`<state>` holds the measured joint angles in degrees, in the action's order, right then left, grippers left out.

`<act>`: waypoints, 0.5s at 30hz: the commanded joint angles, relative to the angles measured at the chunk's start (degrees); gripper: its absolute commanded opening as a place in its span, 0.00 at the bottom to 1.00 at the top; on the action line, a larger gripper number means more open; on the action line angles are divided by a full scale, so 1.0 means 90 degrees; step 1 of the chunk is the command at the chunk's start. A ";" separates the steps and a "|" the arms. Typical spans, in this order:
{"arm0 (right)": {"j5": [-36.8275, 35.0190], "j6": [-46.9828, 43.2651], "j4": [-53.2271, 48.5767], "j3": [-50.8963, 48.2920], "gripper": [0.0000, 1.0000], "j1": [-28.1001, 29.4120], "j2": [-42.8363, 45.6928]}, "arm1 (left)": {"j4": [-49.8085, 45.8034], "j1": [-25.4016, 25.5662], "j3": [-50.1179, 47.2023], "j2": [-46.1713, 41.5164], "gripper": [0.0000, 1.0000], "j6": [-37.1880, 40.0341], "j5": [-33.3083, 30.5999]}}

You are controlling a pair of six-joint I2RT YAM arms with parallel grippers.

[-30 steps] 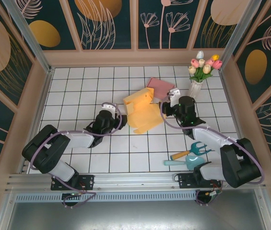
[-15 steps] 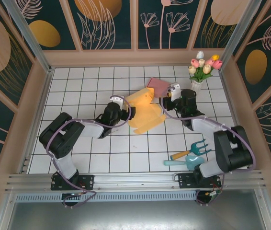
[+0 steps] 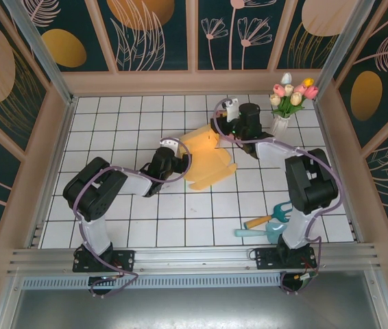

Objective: Fold the paper box

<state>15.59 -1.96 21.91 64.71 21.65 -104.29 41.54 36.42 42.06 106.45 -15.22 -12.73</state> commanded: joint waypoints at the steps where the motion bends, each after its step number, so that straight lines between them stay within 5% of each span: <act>1: -0.0198 0.0087 -0.0414 0.0422 0.48 0.0166 -0.0333 | 0.0004 0.0017 0.0063 0.0058 0.80 0.0167 -0.0202; 15: -0.0688 -0.0276 -0.0228 -0.0113 0.47 0.0301 -0.0798 | -0.0073 0.0015 0.0236 0.0111 0.66 0.0114 -0.0372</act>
<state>10.85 -3.07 21.32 65.78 23.73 -109.58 41.32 36.42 42.41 106.48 -14.59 -15.27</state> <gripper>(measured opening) 0.475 0.658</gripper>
